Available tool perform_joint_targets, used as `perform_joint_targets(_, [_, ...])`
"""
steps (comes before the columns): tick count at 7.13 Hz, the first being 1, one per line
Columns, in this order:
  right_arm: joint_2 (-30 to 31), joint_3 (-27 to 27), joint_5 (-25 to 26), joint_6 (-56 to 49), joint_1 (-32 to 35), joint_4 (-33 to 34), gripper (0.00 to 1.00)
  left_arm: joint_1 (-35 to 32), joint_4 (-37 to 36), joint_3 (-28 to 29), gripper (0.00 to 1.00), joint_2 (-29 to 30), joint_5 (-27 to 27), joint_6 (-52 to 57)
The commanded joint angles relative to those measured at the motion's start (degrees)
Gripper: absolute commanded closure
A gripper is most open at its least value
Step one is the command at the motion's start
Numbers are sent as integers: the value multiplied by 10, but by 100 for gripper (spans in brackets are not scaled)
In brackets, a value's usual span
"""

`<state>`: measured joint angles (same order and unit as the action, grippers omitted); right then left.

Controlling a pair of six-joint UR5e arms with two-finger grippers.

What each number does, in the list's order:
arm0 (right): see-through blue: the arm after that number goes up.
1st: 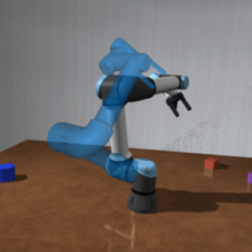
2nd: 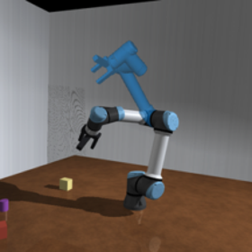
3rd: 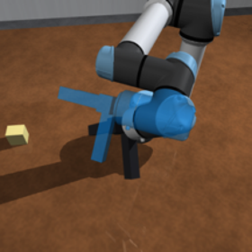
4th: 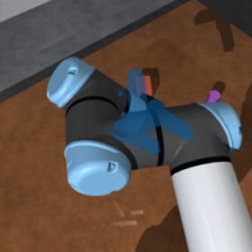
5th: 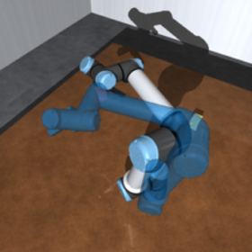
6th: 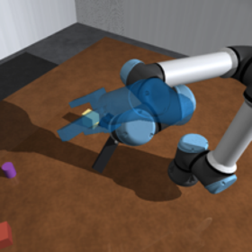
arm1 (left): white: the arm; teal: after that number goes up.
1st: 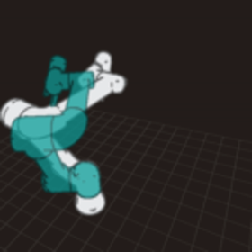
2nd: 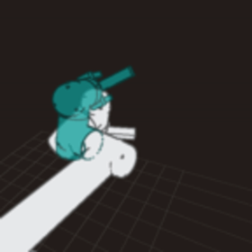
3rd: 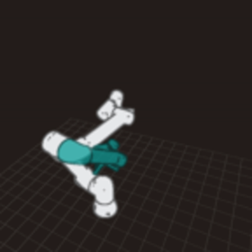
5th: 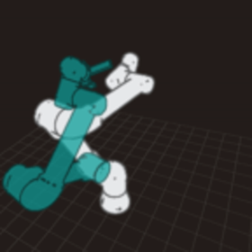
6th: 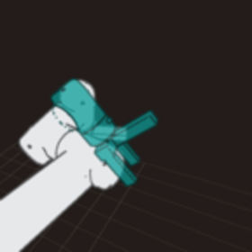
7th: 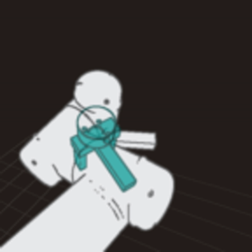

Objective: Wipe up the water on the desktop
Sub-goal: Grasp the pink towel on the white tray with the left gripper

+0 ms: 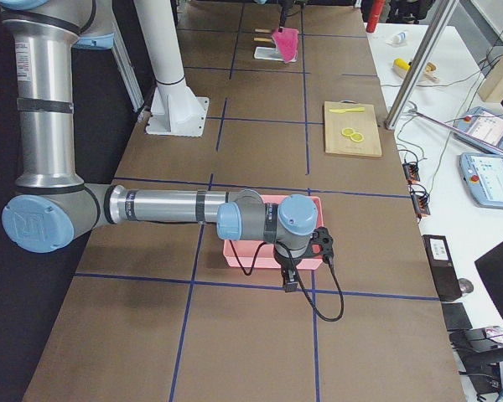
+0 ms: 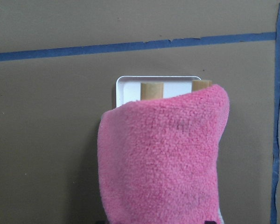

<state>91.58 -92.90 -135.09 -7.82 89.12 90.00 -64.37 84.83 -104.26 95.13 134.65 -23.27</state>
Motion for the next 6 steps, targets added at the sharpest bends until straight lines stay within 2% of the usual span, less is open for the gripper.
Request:
perform_joint_targets(1, [0, 0, 0, 0, 0, 0, 0, 0, 0, 0, 80, 2, 0, 0])
perform_joint_targets(2, [0, 0, 0, 0, 0, 0, 0, 0, 0, 0, 92, 2, -1, 2])
perform_joint_targets(4, [0, 0, 0, 0, 0, 0, 0, -1, 0, -11, 100, 1, -1, 3])
perform_joint_targets(6, [0, 0, 0, -1, 0, 0, 0, -7, 0, -26, 100, 0, -2, 2])
